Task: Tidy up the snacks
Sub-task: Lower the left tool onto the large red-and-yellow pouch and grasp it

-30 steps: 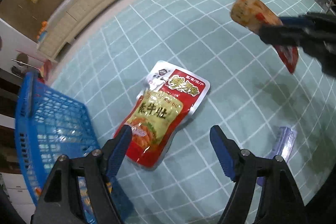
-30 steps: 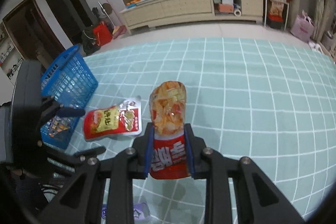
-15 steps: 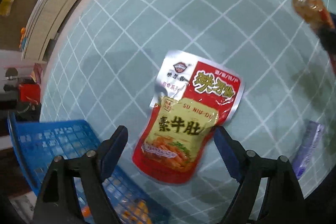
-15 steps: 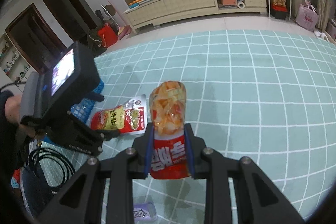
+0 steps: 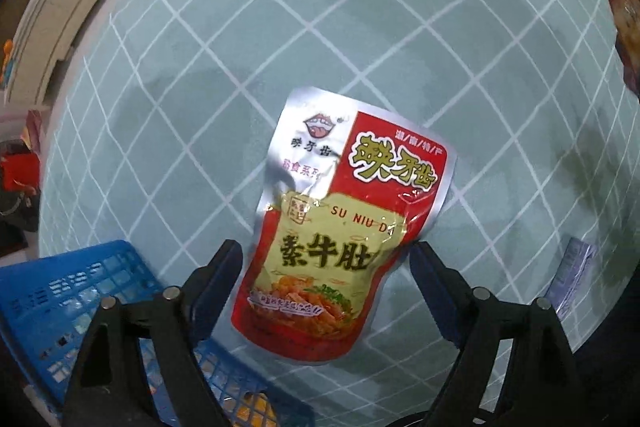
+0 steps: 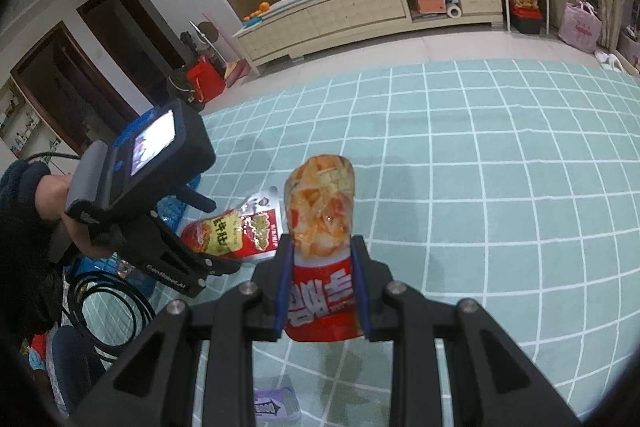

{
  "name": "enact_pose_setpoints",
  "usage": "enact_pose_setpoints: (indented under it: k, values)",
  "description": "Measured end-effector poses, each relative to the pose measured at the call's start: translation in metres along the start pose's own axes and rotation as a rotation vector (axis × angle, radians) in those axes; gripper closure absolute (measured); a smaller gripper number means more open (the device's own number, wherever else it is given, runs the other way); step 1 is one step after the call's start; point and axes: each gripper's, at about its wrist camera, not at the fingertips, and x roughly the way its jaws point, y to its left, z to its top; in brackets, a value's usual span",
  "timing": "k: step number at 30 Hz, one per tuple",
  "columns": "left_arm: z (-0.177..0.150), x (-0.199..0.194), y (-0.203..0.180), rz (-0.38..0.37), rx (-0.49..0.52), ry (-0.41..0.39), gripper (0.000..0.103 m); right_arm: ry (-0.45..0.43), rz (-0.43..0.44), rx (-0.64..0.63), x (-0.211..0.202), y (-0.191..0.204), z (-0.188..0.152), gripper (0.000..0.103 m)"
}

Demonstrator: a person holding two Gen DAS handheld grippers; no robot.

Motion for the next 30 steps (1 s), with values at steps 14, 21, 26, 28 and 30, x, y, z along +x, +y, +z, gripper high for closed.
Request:
enact_pose_setpoints:
  k: [14,21,26,28,30]
  values:
    - [-0.035,-0.006,-0.026,-0.057,-0.049,-0.06,0.039,-0.006,0.012,0.012,-0.005,-0.001,0.0,0.071]
    - [-0.033,-0.001,-0.042,-0.043,-0.036,-0.088,0.034,0.009,0.009,0.022,-0.002,-0.004,0.003,0.071]
    - [-0.028,0.006,-0.042,0.041,-0.004,-0.095,0.017,0.01,0.015,0.017,-0.002,-0.002,0.004,0.071]
    - [-0.027,0.01,-0.041,0.052,-0.006,-0.09,0.011,0.01,0.014,0.016,-0.001,-0.002,0.004,0.071]
    - [-0.026,0.013,-0.037,0.044,-0.019,-0.09,0.007,0.009,0.014,0.018,-0.001,-0.002,0.004,0.071]
